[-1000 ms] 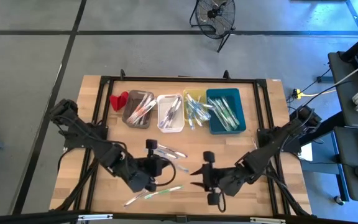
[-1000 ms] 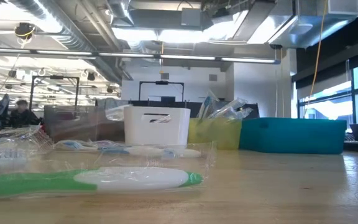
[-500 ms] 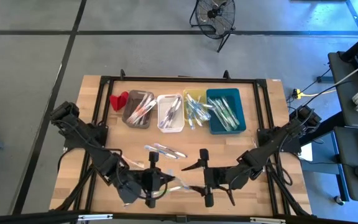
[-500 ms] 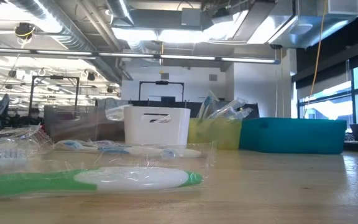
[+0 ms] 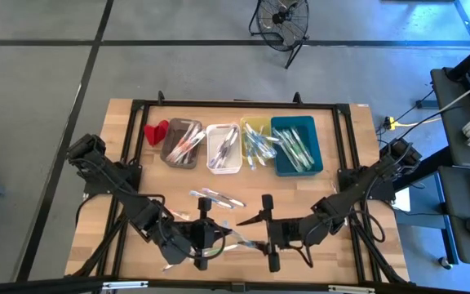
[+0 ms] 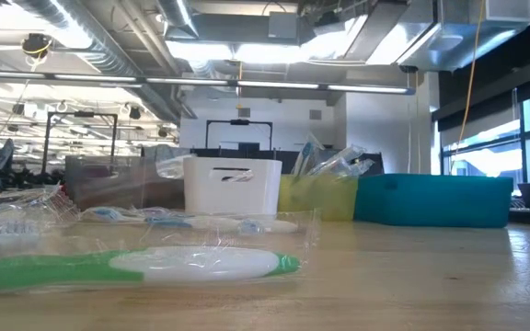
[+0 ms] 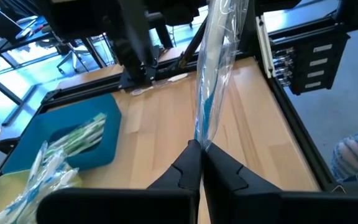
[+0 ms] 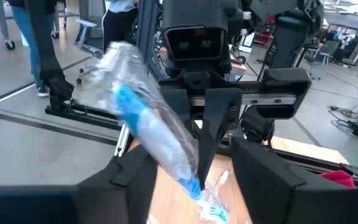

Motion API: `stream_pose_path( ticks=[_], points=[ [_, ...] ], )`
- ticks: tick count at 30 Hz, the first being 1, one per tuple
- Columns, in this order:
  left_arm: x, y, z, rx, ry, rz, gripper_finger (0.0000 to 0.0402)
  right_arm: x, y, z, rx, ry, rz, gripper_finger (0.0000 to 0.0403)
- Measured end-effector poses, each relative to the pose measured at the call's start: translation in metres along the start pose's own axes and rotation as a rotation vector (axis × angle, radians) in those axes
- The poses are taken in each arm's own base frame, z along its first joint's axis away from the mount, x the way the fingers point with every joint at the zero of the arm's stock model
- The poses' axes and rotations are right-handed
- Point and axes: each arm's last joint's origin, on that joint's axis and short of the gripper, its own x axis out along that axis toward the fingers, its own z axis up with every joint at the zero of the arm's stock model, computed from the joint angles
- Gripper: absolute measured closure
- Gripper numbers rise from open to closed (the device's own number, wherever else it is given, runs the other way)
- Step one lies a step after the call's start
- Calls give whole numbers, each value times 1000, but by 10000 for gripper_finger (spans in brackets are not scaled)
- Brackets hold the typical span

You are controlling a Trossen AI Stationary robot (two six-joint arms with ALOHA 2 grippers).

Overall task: Pick & Place Toothbrushes
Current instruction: Put the left blue toothbrush into the yellow bin

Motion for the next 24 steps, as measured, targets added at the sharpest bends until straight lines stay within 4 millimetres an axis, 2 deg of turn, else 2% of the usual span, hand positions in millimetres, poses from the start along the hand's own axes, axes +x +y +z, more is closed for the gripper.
stream_pose_path(
  ticks=[4, 9, 10, 15, 17, 19, 24],
  points=[
    [0, 0, 0, 1, 1, 0, 398, -2, 3, 0, -39, -2, 9, 258],
    [0, -1, -1, 12, 15, -43, 398, -3, 5, 0, -76, 2, 12, 371],
    [0, -1, -2, 25, 23, -50, 398, -3, 5, 0, -86, 3, 18, 382],
    [0, -2, -2, 14, 29, -80, 397, -3, 5, -2, -73, 18, 16, 364],
    [0, -1, -3, 3, 34, -74, 393, -2, 4, -3, -71, 29, 16, 372],
    [0, -1, -2, -1, 31, -74, 385, -3, 4, -4, -77, 39, 17, 385],
    [0, -2, -3, -4, 30, -74, 351, -3, 5, -5, -78, 46, 17, 385]
  ],
)
